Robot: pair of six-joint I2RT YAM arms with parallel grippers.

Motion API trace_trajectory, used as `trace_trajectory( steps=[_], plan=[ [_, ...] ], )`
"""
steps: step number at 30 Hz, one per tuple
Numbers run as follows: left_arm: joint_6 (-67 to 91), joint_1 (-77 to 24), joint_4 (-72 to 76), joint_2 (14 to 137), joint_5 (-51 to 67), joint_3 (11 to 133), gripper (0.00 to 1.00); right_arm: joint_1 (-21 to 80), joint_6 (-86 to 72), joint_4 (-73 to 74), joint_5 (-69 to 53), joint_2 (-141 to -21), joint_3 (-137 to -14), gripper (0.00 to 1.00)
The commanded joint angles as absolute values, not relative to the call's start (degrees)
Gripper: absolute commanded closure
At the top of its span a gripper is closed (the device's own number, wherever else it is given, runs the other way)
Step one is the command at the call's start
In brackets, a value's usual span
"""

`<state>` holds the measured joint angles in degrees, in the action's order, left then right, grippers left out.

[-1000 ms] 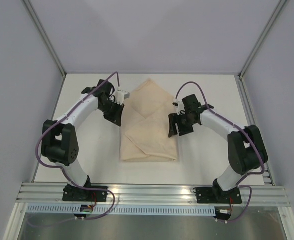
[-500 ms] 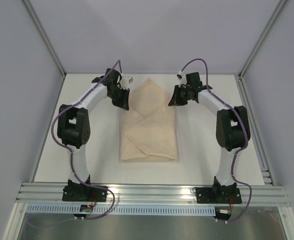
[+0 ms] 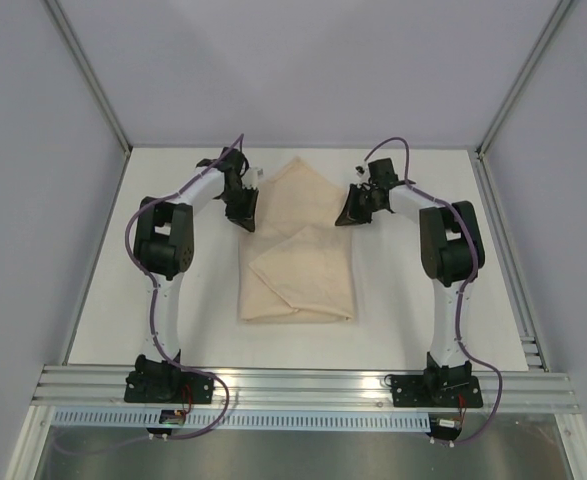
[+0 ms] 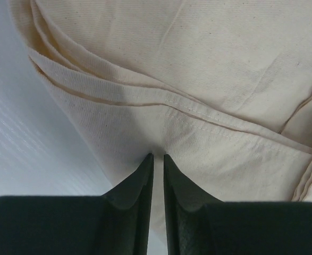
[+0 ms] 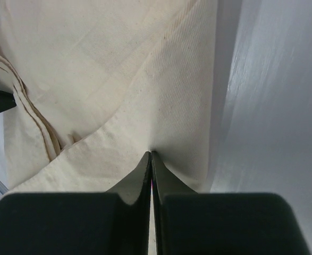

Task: Prepare the surgical pack

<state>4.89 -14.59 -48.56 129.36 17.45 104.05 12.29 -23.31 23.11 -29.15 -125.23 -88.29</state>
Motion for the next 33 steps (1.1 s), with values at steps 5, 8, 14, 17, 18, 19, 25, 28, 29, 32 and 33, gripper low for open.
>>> trace_trajectory(
  steps=[5,8,14,17,18,19,25,28,29,32,33],
  plan=[
    [5.8,-13.98,-44.92,122.61,15.3,106.35,0.75,10.81,-24.87,21.1,-26.03,-122.69,-95.62,1.0],
    [7.29,-13.27,-44.21,123.13,13.8,106.96,0.74,10.2,-26.63,20.3,-26.19,-124.18,-96.94,0.99],
    [8.26,-13.1,-47.72,129.72,11.43,110.39,0.74,10.11,-29.09,21.27,-25.58,-130.25,-99.49,1.0],
    [8.26,-13.1,-48.86,132.79,10.64,112.14,0.74,10.02,-29.36,22.67,-24.96,-132.97,-101.33,0.99],
    [8.26,-13.1,-49.39,134.02,10.63,112.58,0.74,9.93,-29.36,24.24,-24.96,-133.94,-102.12,1.0],
    [8.17,-13.01,-49.57,134.47,10.55,113.37,0.74,9.76,-29.18,24.87,-25.48,-135.16,-102.74,0.99],
    [8.0,-12.66,-50.27,135.09,9.32,115.4,0.74,9.49,-28.92,25.49,-26.19,-133.86,-103.8,0.99],
    [7.82,-12.66,-49.13,132.11,10.28,114.88,0.74,9.4,-27.34,26.63,-25.67,-131.05,-105.03,0.94],
    [7.74,-12.66,-48.78,131.14,10.54,114.7,0.73,9.4,-26.81,27.07,-25.06,-130.26,-105.29,0.92],
    [7.21,-12.66,-46.85,127.28,10.55,113.91,0.56,9.32,-25.14,28.47,-21.89,-127.36,-106.08,0.8],
    [6.95,-12.66,-45.89,125.87,10.46,113.65,0.51,9.23,-24.79,29.09,-21.1,-126.92,-106.26,0.71]
  ],
)
